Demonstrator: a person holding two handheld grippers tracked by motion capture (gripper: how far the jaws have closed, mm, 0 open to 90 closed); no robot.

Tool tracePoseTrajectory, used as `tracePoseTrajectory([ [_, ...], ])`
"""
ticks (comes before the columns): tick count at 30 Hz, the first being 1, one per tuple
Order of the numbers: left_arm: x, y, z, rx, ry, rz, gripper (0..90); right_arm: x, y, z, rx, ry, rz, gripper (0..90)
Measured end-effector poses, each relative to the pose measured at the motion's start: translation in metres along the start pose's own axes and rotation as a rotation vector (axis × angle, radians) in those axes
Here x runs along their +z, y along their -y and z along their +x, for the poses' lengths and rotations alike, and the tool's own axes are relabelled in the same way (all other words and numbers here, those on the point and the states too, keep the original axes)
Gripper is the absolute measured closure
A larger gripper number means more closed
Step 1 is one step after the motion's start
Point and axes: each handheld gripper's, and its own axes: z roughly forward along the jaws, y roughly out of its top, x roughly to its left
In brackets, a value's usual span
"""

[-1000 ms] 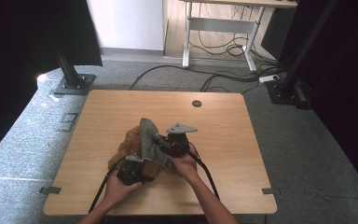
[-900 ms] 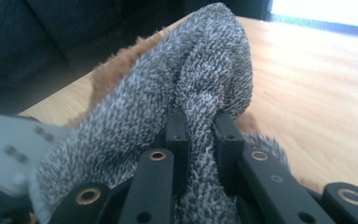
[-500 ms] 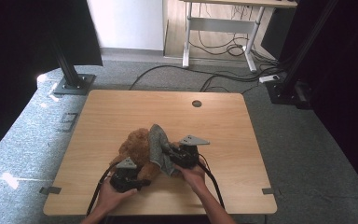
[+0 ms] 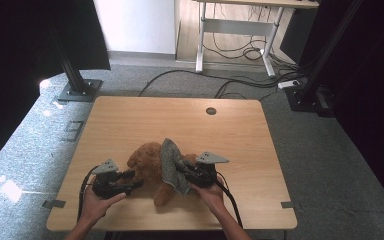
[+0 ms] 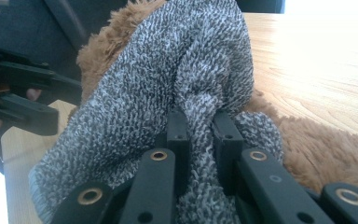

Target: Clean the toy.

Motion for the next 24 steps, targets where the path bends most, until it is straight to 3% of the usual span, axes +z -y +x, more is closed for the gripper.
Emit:
tracePoseTrajectory([
  [4, 0.013, 0.000, 0.009, -0.018, -0.038, 0.023, 38.3, 0.000, -0.001, -0.001, 0.001, -0.002, 0.005, 80.7],
  [9, 0.028, -0.002, 0.014, 0.007, -0.087, 0.063, 41.3, -0.004, -0.001, -0.005, -0.004, -0.002, 0.015, 80.7],
  [13, 0.027, -0.005, 0.016, 0.016, -0.122, 0.049, 37.8, -0.007, 0.000, -0.006, -0.011, -0.006, 0.012, 80.7],
  [21, 0.028, -0.006, 0.025, 0.009, -0.125, 0.074, 28.0, -0.007, 0.000, -0.010, 0.005, -0.024, 0.008, 80.7],
  [24, 0.032, -0.005, 0.028, 0.005, -0.104, 0.089, 29.8, -0.007, -0.001, -0.012, 0.005, -0.030, 0.007, 80.6],
])
